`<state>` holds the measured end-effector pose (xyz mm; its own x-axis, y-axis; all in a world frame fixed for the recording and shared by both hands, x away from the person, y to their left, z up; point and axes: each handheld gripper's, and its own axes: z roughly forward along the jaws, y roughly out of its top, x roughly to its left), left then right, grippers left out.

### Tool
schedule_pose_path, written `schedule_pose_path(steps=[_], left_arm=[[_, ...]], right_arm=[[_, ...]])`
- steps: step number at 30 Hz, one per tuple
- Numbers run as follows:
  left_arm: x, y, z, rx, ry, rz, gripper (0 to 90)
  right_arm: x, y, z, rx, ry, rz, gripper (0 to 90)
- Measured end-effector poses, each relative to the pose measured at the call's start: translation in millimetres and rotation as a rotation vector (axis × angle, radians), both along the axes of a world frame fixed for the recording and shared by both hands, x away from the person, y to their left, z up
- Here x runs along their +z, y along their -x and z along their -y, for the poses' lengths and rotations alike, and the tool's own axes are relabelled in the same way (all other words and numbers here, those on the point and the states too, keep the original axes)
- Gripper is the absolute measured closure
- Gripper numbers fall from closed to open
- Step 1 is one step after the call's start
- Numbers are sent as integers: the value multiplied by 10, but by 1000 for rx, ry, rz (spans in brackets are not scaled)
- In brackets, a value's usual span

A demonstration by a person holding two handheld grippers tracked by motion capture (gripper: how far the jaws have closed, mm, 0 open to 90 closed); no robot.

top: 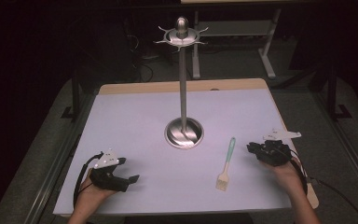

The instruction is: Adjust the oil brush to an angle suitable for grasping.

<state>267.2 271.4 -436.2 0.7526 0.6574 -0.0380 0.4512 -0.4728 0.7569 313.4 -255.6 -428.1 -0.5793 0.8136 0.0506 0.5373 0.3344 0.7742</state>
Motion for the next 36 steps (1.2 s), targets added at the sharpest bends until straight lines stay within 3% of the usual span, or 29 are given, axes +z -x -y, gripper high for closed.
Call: schedule_pose_path(steps=[3,10,19,28,36], left_arm=[[6,-2,-8,5,5,1,141],[-9,-18,-18,5,12,-8,142],[0,-37,-27,1,22,-5,144],[-7,-30,-43,9,21,-4,145],[-7,-31,-41,8,24,-2,146]], right_arm=[[28,-80,-66,12,9,9,883],[46,-274,-177,8,47,5,899],[-34,-543,-257,11,-4,-25,899],[-208,-570,-305,35,50,-68,898],[-231,-563,-326,48,46,-82,899]])
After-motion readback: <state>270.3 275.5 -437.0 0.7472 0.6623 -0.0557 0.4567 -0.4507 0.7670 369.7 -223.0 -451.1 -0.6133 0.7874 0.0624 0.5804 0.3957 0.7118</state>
